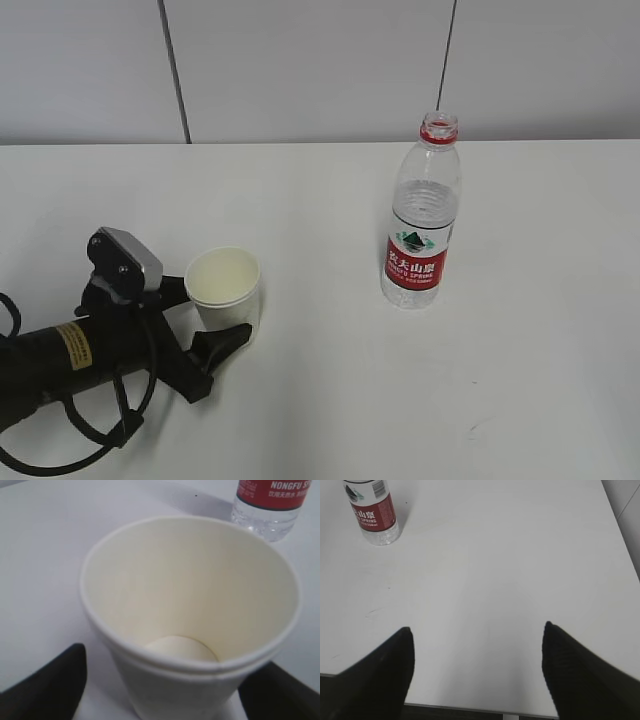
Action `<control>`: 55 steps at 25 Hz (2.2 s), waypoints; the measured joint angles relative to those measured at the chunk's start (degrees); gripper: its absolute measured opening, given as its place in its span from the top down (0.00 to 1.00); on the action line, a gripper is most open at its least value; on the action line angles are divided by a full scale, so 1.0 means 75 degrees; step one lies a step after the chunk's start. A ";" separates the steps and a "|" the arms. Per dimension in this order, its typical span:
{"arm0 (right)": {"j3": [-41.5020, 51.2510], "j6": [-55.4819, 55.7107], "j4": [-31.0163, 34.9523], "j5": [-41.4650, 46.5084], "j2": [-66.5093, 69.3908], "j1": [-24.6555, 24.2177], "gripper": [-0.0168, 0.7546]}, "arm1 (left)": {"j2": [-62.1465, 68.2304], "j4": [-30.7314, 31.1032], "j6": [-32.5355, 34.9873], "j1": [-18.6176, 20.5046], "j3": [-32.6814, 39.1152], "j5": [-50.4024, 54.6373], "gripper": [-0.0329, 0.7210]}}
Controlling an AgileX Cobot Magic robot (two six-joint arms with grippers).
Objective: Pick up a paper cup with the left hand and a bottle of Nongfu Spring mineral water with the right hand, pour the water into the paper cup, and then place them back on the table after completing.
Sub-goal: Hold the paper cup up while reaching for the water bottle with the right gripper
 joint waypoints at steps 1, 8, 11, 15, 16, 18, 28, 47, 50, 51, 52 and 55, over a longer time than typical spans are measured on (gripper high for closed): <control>0.0000 0.0000 0.0000 0.0000 0.0000 0.0000 0.22 | 0.0000 0.0000 0.0000 0.0000 0.0000 0.0000 0.23; 0.0000 0.0000 0.0000 0.0000 0.0000 0.0000 0.22 | 0.0000 0.0000 0.0000 0.0000 0.0000 0.0000 0.36; 0.0000 0.0000 0.0000 0.0000 0.0000 0.0000 0.22 | -0.0021 0.0000 0.0000 0.0000 0.0017 0.0000 0.37; 0.0000 0.0000 0.0000 0.0000 0.0000 0.0000 0.22 | -0.0345 -0.0062 0.0000 0.0000 0.0299 0.0000 0.37; 0.0000 0.0000 0.0000 0.0000 0.0000 0.0000 0.22 | -0.0447 -0.0086 0.0000 0.0000 0.0391 0.0000 0.37; 0.0000 0.0000 0.0000 0.0000 0.0000 0.0000 0.22 | -0.0636 -0.0135 0.0000 0.0000 0.0615 0.0000 0.37; -0.0105 -0.0139 0.0083 -0.1507 0.0000 0.0000 0.22 | -0.1465 -0.0467 0.0000 0.0000 0.1478 0.0000 0.38; 0.0305 -0.0305 0.0106 -0.6543 0.3971 0.0192 0.22 | -0.1468 -0.0569 0.0000 0.0000 0.1522 0.0001 0.43; 0.0321 -0.0363 0.0106 -0.7058 0.4711 0.0613 0.22 | -0.1468 -0.0569 0.0000 0.0000 0.1522 0.0001 0.43; 0.0321 -0.0401 0.0092 -0.7285 0.5005 0.0757 0.22 | -0.1468 -0.0569 0.0000 0.0000 0.1522 0.0001 0.43; 0.0321 -0.0432 0.0074 -0.7482 0.5267 0.0864 0.22 | -0.1468 -0.0569 0.0000 0.0000 0.1522 0.0001 0.43; 0.0321 -0.0474 -0.0147 -0.8274 0.6226 0.1134 0.22 | -0.1468 -0.0569 0.0000 0.0000 0.1522 0.0001 0.43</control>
